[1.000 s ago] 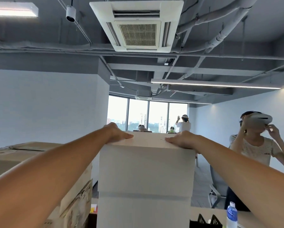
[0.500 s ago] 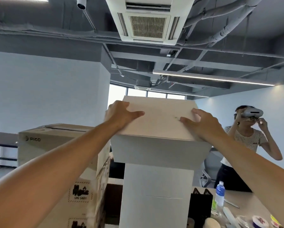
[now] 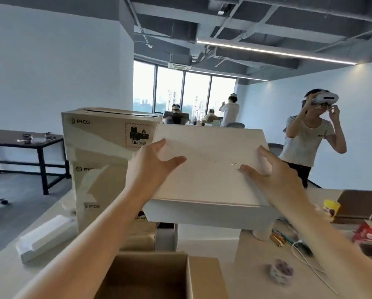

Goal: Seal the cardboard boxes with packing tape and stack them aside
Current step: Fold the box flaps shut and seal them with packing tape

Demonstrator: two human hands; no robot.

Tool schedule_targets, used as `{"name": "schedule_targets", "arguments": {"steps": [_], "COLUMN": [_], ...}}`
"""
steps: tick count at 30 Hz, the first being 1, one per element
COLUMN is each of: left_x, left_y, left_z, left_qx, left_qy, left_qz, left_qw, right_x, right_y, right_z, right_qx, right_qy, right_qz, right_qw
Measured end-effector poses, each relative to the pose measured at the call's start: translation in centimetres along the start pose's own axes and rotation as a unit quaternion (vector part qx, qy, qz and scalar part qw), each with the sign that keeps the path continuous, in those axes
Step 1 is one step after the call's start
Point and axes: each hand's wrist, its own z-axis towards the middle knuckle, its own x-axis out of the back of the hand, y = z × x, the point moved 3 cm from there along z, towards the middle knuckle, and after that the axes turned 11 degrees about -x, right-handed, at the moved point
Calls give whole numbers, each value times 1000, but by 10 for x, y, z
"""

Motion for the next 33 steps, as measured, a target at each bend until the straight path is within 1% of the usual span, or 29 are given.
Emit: {"name": "schedule_targets", "arguments": {"steps": [7,12,15,18,21,25,33], "left_x": [0,2,3,2,-2,-12,-30], "left_y": [-85,-142,-177,-204,-222,-239,-259], "left_z": [-67,-111,-136,-159,-179,-199,-225], "left_qx": [66,119,159,192,213,241,265], "left_qy": [-54,-78,-96,-116,-124,-136,-159], "left_qz": [19,47,57,69,71,77,97], "left_qw": [996,989,981,972,966,958,946], "right_x": [-80,-151,-195,-222,-240,-262,-298], "right_y": [23,40,51,59,69,80,110], "right_z": [-62,-98,-120,-141,-157,-170,-179], "right_qx": [-43,-74,-92,-109,-117,-139,-178], "right_qy": [-53,-116,-160,-195,-204,-251,-306], "right_qz": [-28,-7,37,42,18,34,40], "right_qw": [997,990,982,974,972,957,935]}}
